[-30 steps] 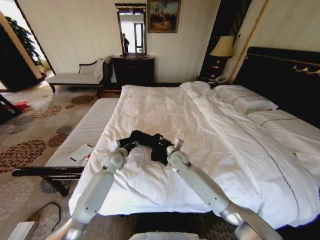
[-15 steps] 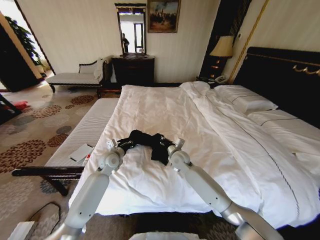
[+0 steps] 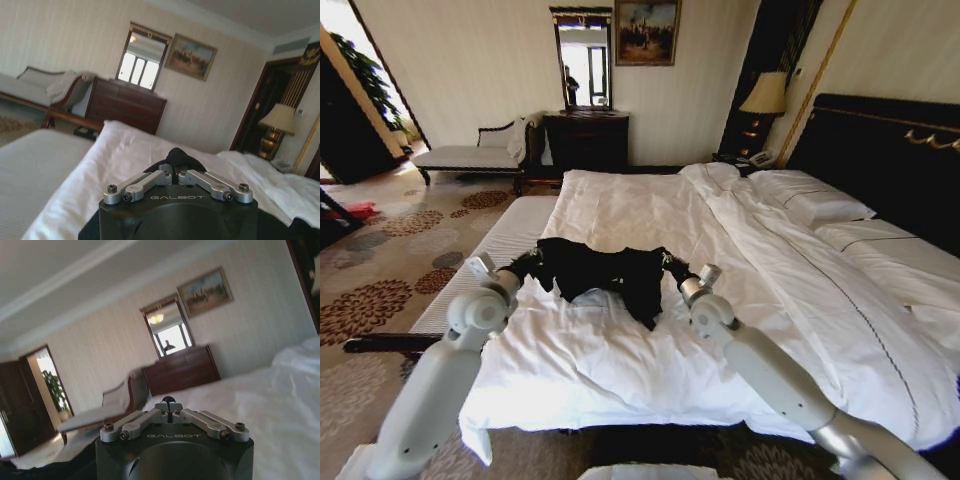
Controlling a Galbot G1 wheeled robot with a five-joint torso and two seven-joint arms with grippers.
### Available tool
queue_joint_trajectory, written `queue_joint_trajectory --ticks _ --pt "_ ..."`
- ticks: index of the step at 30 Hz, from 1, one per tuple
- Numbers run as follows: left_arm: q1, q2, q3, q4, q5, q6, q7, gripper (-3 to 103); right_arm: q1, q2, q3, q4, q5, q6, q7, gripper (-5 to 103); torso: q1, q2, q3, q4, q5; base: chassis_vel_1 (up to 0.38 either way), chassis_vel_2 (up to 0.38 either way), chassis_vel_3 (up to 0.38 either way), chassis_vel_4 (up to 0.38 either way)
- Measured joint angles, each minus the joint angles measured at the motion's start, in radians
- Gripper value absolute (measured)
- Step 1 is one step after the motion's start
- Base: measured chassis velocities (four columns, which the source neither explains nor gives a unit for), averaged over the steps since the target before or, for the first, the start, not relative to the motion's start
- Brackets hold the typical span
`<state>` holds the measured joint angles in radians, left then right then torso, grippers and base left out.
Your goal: Fold the clothes on the bed.
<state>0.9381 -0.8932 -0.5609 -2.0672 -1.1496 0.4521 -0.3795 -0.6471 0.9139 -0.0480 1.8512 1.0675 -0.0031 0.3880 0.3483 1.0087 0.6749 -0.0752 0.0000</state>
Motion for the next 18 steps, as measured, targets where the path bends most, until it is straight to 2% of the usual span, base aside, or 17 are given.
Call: queue_joint_trajectory --ticks 2,3,6,7,10,11,13,14,15,18 --pt "0.016 0.028 -0.056 -0.047 -0.022 -0.009 -0.003 0 0.021 -0.024 0.03 0.026 0.007 0.022 -0.007 0 0.0 0.0 0.0 0.0001 0.0001 0.0 0.0 0.0 0.0" --pt "0.016 0.028 -0.056 -0.047 -0.022 -0.009 -0.003 0 0.021 -0.024 0.03 0.026 0.007 0.022 -0.007 0 0.0 0.0 0.0 0.0001 0.0001 0.0 0.0 0.0 0.0" --pt "0.051 0.07 -0.179 -0.151 -0.106 -0.013 -0.018 0 0.058 -0.071 0.091 0.088 0.058 0.048 -0.013 0 0.0 0.0 0.0 0.0002 0.0 0.0 0.0 0.0 0.0" --pt "0.051 0.07 -0.179 -0.151 -0.106 -0.013 -0.018 0 0.058 -0.071 0.091 0.088 0.058 0.048 -0.013 0 0.0 0.0 0.0 0.0002 0.0 0.0 0.0 0.0 0.0" --pt "0.101 0.12 -0.313 -0.244 -0.201 -0.016 -0.031 0 0.064 -0.125 0.16 0.182 0.118 0.053 -0.021 0 0.0 0.0 0.0 -0.0002 0.0002 0.0 0.0 0.0 0.0" --pt "0.101 0.12 -0.313 -0.244 -0.201 -0.016 -0.031 0 0.064 -0.125 0.16 0.182 0.118 0.053 -0.021 0 0.0 0.0 0.0 -0.0002 0.0002 0.0 0.0 0.0 0.0" --pt "0.134 0.148 -0.386 -0.287 -0.25 -0.023 -0.031 0 0.048 -0.16 0.223 0.25 0.159 0.053 -0.025 0 0.0 0.0 0.0 0.0008 0.0 0.0 0.0 0.0 0.0" --pt "0.138 0.164 -0.415 -0.303 -0.281 -0.028 -0.031 0 0.028 -0.184 0.266 0.288 0.177 0.052 -0.028 0 0.0 0.0 0.0 0.0005 0.0002 0.0 0.0 0.0 0.0" --pt "0.138 0.164 -0.415 -0.303 -0.281 -0.028 -0.031 0 0.028 -0.184 0.266 0.288 0.177 0.052 -0.028 0 0.0 0.0 0.0 0.0005 0.0002 0.0 0.0 0.0 0.0" --pt "0.161 0.203 -0.542 -0.356 -0.403 -0.046 -0.031 0 -0.002 -0.261 0.359 0.373 0.204 0.065 -0.038 0 0.0 0.0 0.0 -0.0009 0.0 0.0 0.0 0.0 0.0"
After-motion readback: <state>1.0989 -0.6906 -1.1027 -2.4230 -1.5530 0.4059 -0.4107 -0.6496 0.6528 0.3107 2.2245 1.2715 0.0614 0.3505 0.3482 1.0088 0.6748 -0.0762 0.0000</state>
